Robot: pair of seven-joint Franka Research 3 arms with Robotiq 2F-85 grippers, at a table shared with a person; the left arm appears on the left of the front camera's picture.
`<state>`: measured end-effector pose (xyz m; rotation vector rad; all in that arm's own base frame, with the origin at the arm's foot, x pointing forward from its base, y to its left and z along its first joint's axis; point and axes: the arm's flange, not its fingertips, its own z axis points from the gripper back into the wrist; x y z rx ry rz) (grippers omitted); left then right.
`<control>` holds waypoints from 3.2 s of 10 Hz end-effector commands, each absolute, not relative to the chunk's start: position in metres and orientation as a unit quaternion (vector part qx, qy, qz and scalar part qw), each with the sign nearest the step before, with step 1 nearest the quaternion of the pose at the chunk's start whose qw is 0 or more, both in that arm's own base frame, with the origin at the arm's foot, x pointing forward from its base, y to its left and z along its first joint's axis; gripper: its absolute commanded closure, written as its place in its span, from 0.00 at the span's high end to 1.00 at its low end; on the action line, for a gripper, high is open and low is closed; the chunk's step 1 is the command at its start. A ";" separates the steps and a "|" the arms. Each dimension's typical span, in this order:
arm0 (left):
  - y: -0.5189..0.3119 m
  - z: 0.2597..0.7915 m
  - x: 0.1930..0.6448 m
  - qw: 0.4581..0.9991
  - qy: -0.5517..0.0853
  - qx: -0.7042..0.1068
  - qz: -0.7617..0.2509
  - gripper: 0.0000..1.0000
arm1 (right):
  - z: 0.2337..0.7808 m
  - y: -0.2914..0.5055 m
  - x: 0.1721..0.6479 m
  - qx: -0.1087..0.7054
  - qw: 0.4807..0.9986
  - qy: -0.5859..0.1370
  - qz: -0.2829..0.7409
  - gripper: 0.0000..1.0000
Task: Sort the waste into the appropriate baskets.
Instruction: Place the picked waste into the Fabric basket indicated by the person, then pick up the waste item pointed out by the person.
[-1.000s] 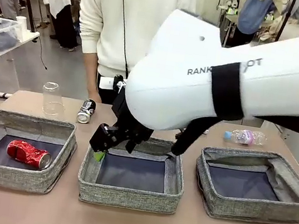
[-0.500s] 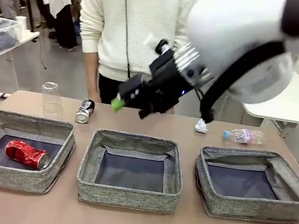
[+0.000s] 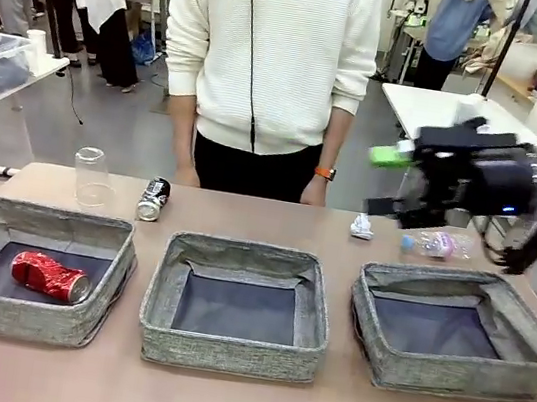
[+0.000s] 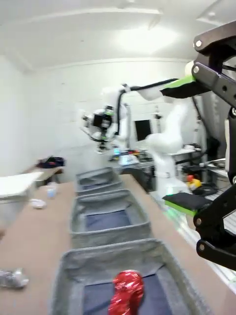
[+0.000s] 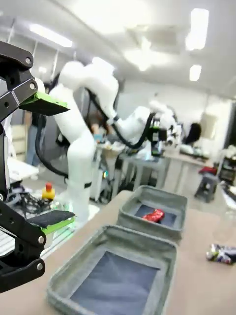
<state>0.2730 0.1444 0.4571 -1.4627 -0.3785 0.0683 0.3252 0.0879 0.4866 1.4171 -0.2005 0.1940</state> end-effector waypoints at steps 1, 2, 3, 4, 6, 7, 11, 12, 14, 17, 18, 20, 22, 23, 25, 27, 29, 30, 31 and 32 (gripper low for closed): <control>0.115 0.455 0.264 0.729 -0.221 -0.644 0.074 1.00 | 0.426 0.016 0.269 0.663 0.740 -0.106 0.033 1.00; 0.108 0.456 0.266 0.721 -0.233 -0.645 0.101 1.00 | 0.418 -0.005 0.251 0.662 0.738 -0.132 0.006 1.00; 0.101 0.454 0.268 0.721 -0.231 -0.645 0.107 1.00 | 0.414 -0.017 0.232 0.656 0.742 -0.137 -0.002 1.00; 0.097 0.451 0.265 0.729 -0.192 -0.653 0.073 1.00 | 0.413 -0.016 0.221 0.646 0.752 -0.130 0.005 1.00; 0.084 0.443 0.256 0.749 -0.131 -0.649 0.031 1.00 | 0.409 -0.007 0.208 0.627 0.759 -0.176 -0.014 1.00; 0.073 0.436 0.244 0.756 -0.117 -0.643 0.028 1.00 | 0.448 -0.073 0.306 0.648 0.751 -0.126 -0.013 1.00; 0.109 0.454 0.288 0.758 -0.106 -0.643 0.016 1.00 | 0.448 -0.073 0.306 0.648 0.751 -0.126 -0.013 1.00; 0.109 0.454 0.288 0.758 -0.106 -0.643 0.016 1.00 | 0.448 -0.073 0.306 0.648 0.751 -0.126 -0.013 1.00; 0.109 0.454 0.288 0.758 -0.106 -0.643 0.016 1.00 | 0.448 -0.073 0.306 0.648 0.751 -0.126 -0.013 1.00; 0.109 0.454 0.288 0.758 -0.106 -0.643 0.016 1.00 | 0.448 -0.073 0.306 0.648 0.751 -0.126 -0.013 1.00; 0.109 0.454 0.288 0.758 -0.106 -0.643 0.016 1.00 | 0.448 -0.073 0.306 0.648 0.751 -0.126 -0.013 1.00; 0.109 0.454 0.288 0.758 -0.106 -0.643 0.016 1.00 | 0.448 -0.073 0.306 0.648 0.751 -0.126 -0.013 1.00; 0.109 0.454 0.288 0.758 -0.106 -0.643 0.016 1.00 | 0.448 -0.073 0.306 0.648 0.751 -0.126 -0.013 1.00; 0.109 0.454 0.288 0.758 -0.106 -0.643 0.016 1.00 | 0.448 -0.073 0.306 0.648 0.751 -0.126 -0.013 1.00; 0.109 0.454 0.288 0.758 -0.106 -0.643 0.016 1.00 | 0.448 -0.073 0.306 0.648 0.751 -0.126 -0.013 1.00; 0.109 0.454 0.288 0.758 -0.106 -0.643 0.016 1.00 | 0.448 -0.073 0.306 0.648 0.751 -0.126 -0.013 1.00; 0.109 0.454 0.288 0.758 -0.106 -0.643 0.016 1.00 | 0.448 -0.073 0.306 0.648 0.751 -0.126 -0.013 1.00; 0.109 0.454 0.288 0.758 -0.106 -0.643 0.016 1.00 | 0.448 -0.073 0.306 0.648 0.751 -0.126 -0.013 1.00; 0.109 0.454 0.288 0.758 -0.106 -0.643 0.016 1.00 | 0.448 -0.073 0.306 0.648 0.751 -0.126 -0.013 1.00; 0.109 0.452 0.286 0.762 -0.101 -0.639 0.014 1.00 | 0.448 -0.073 0.306 0.648 0.751 -0.126 -0.013 1.00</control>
